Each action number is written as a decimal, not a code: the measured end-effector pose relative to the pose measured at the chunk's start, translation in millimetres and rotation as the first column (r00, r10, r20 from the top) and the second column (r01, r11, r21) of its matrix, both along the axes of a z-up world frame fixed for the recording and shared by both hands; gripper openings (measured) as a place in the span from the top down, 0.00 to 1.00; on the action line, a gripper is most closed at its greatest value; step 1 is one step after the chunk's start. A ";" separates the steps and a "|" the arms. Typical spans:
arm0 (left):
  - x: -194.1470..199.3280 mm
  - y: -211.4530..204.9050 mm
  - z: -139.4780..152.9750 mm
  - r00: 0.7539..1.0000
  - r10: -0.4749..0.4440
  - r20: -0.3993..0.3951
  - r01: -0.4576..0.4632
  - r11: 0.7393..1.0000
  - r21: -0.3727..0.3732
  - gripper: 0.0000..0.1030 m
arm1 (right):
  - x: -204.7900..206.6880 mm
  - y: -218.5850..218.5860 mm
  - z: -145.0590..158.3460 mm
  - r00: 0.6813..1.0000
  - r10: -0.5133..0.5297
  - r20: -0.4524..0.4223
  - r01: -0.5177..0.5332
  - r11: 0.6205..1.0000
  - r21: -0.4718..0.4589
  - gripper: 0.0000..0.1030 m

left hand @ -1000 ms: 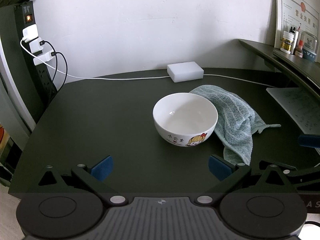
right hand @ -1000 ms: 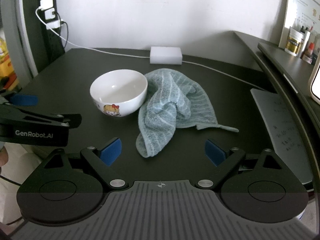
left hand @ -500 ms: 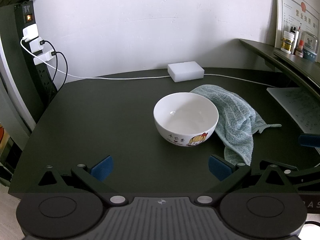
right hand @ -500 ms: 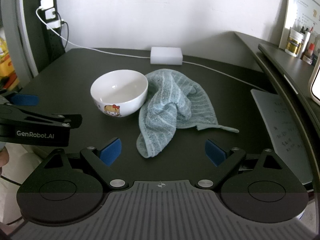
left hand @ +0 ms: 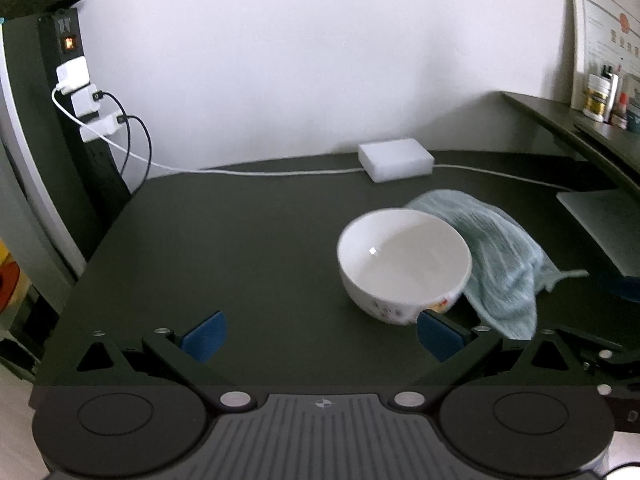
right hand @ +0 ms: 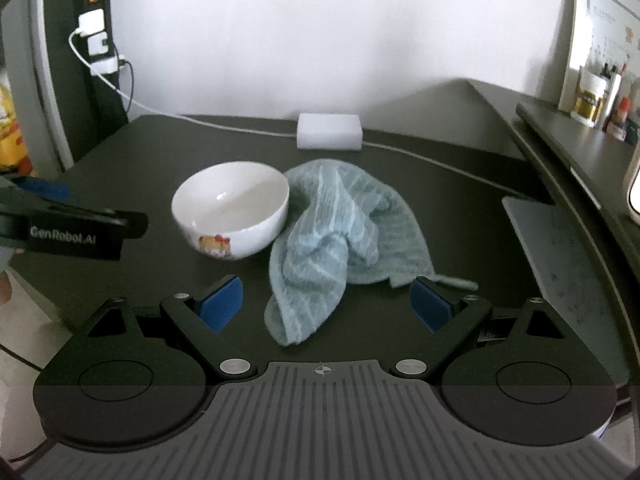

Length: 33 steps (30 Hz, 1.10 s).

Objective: Clean bowl
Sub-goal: 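Move the left tool to the bowl rim while the right tool grasps the towel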

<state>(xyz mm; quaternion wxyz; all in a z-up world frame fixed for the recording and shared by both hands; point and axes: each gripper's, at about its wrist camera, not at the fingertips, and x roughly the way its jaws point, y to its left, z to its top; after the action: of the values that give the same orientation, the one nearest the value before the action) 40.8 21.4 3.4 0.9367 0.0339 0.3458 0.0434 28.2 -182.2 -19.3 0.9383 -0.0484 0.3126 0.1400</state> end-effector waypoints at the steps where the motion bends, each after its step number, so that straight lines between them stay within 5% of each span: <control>1: 3.7 1.1 -0.5 1.000 0.004 0.000 -0.004 1.000 0.002 0.01 | 4.3 -0.2 0.3 1.000 0.002 0.010 -0.002 1.000 0.003 0.08; 16: 74.0 4.8 -32.7 0.996 0.000 -0.090 0.001 1.000 0.006 0.02 | 65.1 2.9 -24.6 1.000 0.031 -0.008 -0.030 0.998 0.053 0.12; 25: 99.4 4.9 -55.2 0.987 -0.052 -0.153 0.049 0.998 -0.024 0.27 | 100.8 12.0 -49.6 0.998 0.065 -0.022 -0.065 0.998 -0.013 0.19; 28: 100.2 5.8 -58.8 0.985 -0.081 -0.149 0.076 0.996 -0.045 0.37 | 108.9 11.2 -57.6 0.995 0.093 -0.029 -0.093 0.996 0.011 0.45; 30: 99.6 5.6 -57.6 0.983 -0.108 -0.147 0.099 0.993 -0.068 0.58 | 111.1 10.6 -60.3 0.993 0.108 -0.044 -0.107 0.994 0.025 0.69; 33: 96.4 1.7 -55.7 0.978 -0.149 -0.148 0.138 0.987 -0.081 0.81 | 108.0 4.7 -52.1 0.995 0.095 -0.040 -0.094 0.995 0.038 0.77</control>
<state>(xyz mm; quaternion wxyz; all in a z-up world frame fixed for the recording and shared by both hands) 137.2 23.0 -52.4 0.9086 0.0288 0.4148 -0.0392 136.2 -177.5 -71.4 0.9246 -0.0434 0.3269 0.1907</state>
